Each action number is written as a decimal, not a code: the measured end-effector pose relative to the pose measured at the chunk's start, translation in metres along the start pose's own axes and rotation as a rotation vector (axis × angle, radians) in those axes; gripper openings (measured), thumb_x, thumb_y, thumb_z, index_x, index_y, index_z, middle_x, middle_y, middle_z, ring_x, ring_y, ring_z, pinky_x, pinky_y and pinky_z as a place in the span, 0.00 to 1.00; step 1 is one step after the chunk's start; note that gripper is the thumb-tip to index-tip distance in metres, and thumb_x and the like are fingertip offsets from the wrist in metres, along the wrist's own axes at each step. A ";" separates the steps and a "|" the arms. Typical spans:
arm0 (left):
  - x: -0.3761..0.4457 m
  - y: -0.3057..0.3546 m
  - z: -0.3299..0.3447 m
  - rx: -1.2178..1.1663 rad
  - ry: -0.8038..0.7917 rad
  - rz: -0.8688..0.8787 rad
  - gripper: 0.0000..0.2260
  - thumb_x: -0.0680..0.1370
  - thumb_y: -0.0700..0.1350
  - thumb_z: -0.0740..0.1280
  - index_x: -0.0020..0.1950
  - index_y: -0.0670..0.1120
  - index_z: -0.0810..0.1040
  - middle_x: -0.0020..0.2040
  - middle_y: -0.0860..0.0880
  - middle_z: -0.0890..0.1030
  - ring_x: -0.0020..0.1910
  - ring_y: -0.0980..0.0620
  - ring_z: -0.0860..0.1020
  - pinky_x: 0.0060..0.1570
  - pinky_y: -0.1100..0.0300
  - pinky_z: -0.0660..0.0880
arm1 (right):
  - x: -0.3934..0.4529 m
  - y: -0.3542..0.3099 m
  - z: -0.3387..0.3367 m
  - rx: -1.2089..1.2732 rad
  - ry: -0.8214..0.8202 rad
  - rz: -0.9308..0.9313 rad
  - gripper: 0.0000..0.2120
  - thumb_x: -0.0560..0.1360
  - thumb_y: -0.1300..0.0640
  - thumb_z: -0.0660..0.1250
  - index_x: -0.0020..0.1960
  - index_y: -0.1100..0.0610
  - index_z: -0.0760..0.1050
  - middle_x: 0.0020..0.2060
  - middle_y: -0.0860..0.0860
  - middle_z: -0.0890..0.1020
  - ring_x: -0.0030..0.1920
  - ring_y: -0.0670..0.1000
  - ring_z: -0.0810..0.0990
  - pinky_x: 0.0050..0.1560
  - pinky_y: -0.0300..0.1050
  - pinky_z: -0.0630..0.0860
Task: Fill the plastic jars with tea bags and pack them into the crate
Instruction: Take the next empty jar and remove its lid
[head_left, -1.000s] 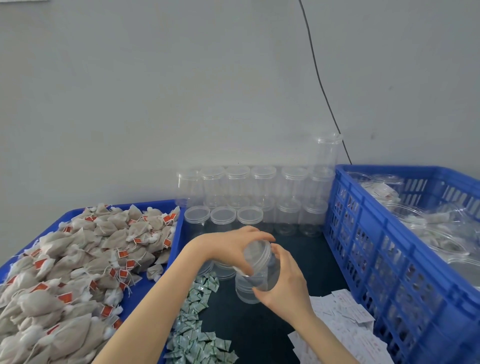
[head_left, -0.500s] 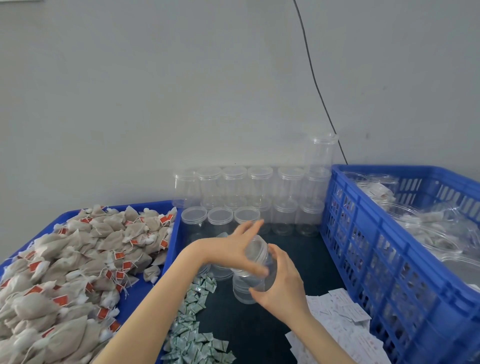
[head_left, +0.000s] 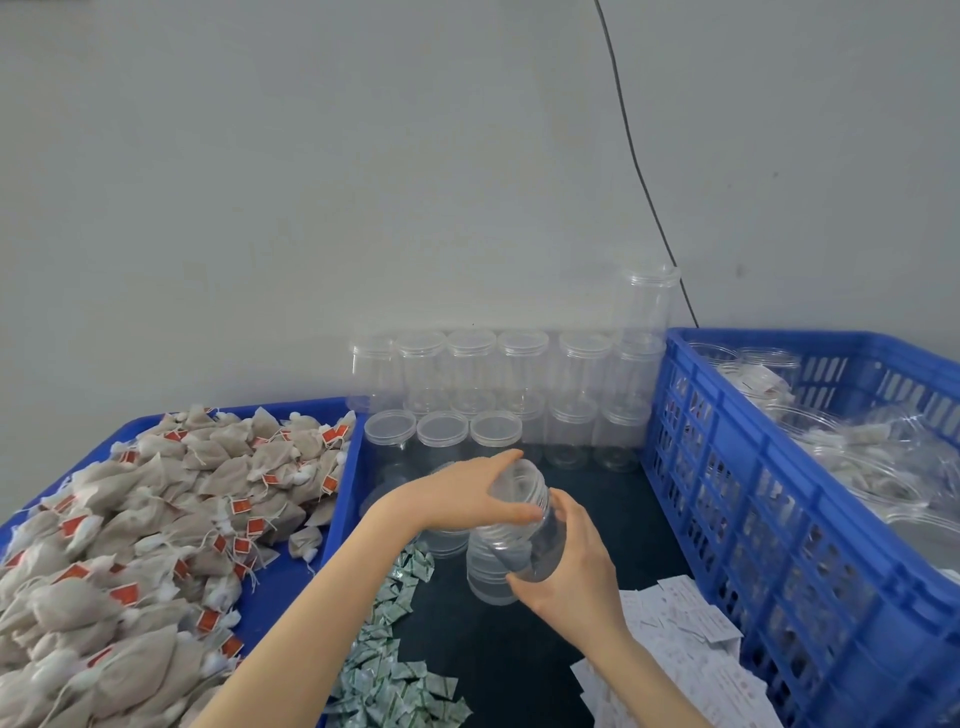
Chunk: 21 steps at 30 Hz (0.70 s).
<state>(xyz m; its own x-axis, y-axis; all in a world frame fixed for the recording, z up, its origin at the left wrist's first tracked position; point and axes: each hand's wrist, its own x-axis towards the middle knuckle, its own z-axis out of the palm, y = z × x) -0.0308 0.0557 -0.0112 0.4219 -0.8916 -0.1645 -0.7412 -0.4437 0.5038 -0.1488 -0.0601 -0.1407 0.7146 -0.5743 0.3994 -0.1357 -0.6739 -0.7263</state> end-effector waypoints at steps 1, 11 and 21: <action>0.000 0.000 0.001 0.033 -0.021 0.021 0.42 0.73 0.62 0.68 0.78 0.55 0.47 0.78 0.53 0.55 0.75 0.52 0.57 0.72 0.54 0.58 | -0.001 0.000 0.000 0.010 -0.001 0.004 0.47 0.60 0.47 0.78 0.74 0.49 0.61 0.67 0.42 0.71 0.67 0.45 0.71 0.65 0.48 0.73; 0.021 -0.008 0.006 -0.162 0.113 0.034 0.38 0.71 0.61 0.71 0.76 0.58 0.57 0.73 0.52 0.66 0.67 0.54 0.67 0.62 0.60 0.65 | -0.005 0.010 -0.009 0.104 0.063 0.055 0.46 0.56 0.44 0.78 0.61 0.22 0.53 0.59 0.27 0.69 0.60 0.28 0.69 0.46 0.26 0.69; 0.083 -0.030 0.033 -0.127 0.369 -0.221 0.27 0.73 0.55 0.71 0.67 0.44 0.69 0.65 0.44 0.74 0.62 0.46 0.74 0.56 0.57 0.69 | -0.001 0.024 -0.016 0.191 0.107 0.141 0.44 0.52 0.40 0.77 0.60 0.22 0.55 0.58 0.29 0.72 0.60 0.30 0.70 0.48 0.25 0.69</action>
<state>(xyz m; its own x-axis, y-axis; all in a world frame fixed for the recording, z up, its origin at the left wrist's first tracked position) 0.0095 -0.0082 -0.0686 0.7381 -0.6744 0.0221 -0.5521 -0.5848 0.5943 -0.1639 -0.0831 -0.1496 0.6198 -0.7092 0.3360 -0.0894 -0.4892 -0.8676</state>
